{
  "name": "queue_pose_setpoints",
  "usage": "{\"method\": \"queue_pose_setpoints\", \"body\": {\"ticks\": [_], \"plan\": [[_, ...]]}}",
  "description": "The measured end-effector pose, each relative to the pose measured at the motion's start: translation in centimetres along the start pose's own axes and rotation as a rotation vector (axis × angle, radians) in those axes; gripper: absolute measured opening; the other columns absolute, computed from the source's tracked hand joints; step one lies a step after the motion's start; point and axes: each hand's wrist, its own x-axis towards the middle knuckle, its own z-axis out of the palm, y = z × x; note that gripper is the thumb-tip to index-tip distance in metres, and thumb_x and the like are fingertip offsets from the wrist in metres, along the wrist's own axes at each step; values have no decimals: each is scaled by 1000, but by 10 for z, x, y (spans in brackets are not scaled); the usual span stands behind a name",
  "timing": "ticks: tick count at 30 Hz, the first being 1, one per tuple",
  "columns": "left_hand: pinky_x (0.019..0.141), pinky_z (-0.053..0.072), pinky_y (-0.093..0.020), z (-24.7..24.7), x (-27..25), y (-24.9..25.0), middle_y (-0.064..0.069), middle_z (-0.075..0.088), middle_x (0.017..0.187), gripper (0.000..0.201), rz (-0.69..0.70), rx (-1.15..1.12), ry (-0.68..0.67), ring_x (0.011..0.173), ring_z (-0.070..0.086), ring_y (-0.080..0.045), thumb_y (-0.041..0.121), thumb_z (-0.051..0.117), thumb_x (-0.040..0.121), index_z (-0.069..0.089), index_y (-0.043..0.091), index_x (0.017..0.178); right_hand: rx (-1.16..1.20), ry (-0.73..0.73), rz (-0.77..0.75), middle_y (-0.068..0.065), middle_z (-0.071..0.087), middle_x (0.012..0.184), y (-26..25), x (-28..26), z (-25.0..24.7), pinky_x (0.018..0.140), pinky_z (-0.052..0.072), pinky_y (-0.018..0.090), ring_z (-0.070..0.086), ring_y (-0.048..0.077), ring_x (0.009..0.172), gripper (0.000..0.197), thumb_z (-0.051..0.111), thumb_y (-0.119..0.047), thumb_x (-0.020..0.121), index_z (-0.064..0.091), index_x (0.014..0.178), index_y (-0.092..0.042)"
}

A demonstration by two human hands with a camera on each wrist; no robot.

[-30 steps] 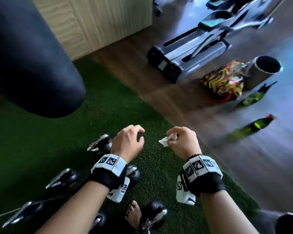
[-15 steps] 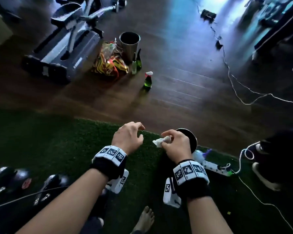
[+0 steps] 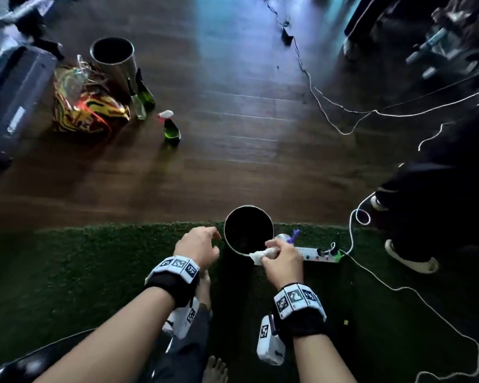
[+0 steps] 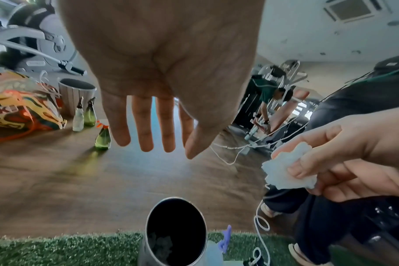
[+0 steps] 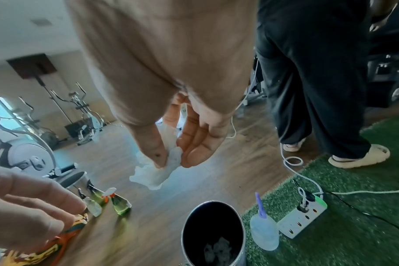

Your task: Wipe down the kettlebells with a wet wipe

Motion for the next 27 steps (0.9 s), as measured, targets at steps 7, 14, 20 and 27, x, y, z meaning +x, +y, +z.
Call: {"method": "queue_pose_setpoints", "body": {"ticks": [7, 14, 20, 27], "plan": [[94, 54, -40, 42, 115, 7, 5, 64, 122, 45, -10, 13, -159, 115, 63, -22, 30, 58, 84, 53, 36, 129, -23, -43, 161, 7, 70, 102, 25, 109, 30, 90, 43, 20, 64, 22, 102, 28, 70, -7, 78, 75, 103, -19], [92, 54, -38, 86, 211, 5, 6, 66, 122, 41, -33, 76, -265, 113, 64, -22, 27, 56, 86, 57, 36, 126, -1, -63, 262, 7, 72, 98, 50, 203, 75, 88, 50, 25, 66, 24, 96, 27, 65, -3, 79, 74, 100, -17], [93, 54, -38, 123, 265, 5, 4, 66, 120, 42, -43, 66, -327, 112, 64, -22, 23, 57, 84, 60, 33, 125, -31, -174, 312, 11, 70, 108, 81, 263, 129, 92, 51, 33, 65, 29, 102, 36, 58, -4, 84, 69, 116, -19], [95, 54, -38, 142, 289, 5, 2, 67, 124, 45, -88, 25, -344, 112, 65, -24, 17, 59, 82, 62, 31, 124, -62, -324, 314, 7, 69, 116, 107, 294, 163, 89, 46, 21, 65, 22, 106, 69, 67, -10, 79, 51, 144, -28]]}}
